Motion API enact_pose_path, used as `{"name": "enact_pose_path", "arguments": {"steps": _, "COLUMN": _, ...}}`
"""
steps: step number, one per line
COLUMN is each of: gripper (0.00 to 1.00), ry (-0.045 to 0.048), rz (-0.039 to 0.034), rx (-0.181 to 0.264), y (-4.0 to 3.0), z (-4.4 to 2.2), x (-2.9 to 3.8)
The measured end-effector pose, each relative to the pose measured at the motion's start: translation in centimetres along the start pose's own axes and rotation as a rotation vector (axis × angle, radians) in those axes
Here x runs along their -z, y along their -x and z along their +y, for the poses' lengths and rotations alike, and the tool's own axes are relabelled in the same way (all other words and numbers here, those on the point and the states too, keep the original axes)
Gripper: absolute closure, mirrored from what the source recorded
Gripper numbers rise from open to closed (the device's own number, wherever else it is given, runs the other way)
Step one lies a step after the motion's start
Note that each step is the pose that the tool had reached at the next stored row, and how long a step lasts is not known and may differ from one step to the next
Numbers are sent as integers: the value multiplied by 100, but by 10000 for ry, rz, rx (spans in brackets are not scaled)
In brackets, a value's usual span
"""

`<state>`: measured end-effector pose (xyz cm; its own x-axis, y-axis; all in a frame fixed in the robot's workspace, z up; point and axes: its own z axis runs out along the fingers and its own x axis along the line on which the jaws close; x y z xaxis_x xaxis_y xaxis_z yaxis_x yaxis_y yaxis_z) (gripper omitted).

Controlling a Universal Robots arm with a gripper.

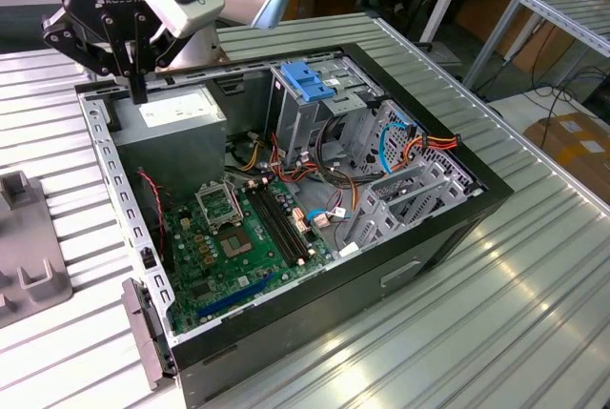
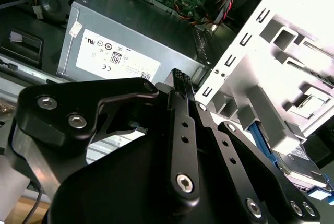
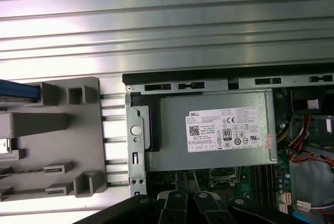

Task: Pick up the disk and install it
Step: 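Reach for the disk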

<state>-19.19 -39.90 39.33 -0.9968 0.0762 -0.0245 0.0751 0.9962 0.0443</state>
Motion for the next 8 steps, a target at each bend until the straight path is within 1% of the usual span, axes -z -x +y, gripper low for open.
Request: {"name": "enact_pose_path", "arguments": {"steps": 8, "gripper": 90, "ry": 1, "rz": 0, "rx": 0, "y": -31, "z": -2, "x": 1}}
